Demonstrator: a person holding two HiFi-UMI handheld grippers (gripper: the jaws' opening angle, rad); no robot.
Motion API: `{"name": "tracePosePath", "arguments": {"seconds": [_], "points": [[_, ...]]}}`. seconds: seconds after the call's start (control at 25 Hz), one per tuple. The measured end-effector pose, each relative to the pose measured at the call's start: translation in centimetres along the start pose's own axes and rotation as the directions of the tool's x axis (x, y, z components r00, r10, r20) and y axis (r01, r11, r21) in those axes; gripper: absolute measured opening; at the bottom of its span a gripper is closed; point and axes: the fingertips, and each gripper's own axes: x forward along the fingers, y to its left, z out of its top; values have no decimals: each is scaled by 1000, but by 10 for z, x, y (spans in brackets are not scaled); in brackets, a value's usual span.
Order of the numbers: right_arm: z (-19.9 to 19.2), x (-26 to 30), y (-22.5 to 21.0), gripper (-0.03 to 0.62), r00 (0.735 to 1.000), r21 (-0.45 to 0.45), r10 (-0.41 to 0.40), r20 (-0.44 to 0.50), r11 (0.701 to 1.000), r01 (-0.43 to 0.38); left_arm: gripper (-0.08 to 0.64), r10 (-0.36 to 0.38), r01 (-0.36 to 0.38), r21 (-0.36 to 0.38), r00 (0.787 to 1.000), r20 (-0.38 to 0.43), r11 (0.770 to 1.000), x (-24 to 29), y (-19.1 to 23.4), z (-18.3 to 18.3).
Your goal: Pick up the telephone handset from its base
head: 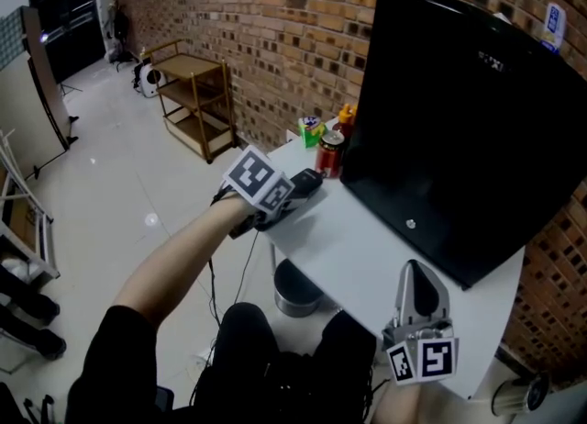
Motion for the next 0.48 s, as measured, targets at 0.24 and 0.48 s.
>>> {"name": "tracePosePath", "arguments": {"seconds": [0.24, 0.48], "points": [[1, -1, 3, 9, 1000, -6, 12, 6, 1000, -12, 310, -41, 41, -7, 998, -56, 999, 11, -1, -9], [1, -2, 3, 9, 1000, -4, 11, 10, 1000, -11, 267, -49, 49, -3, 997, -59, 999, 11, -3, -9]]}}
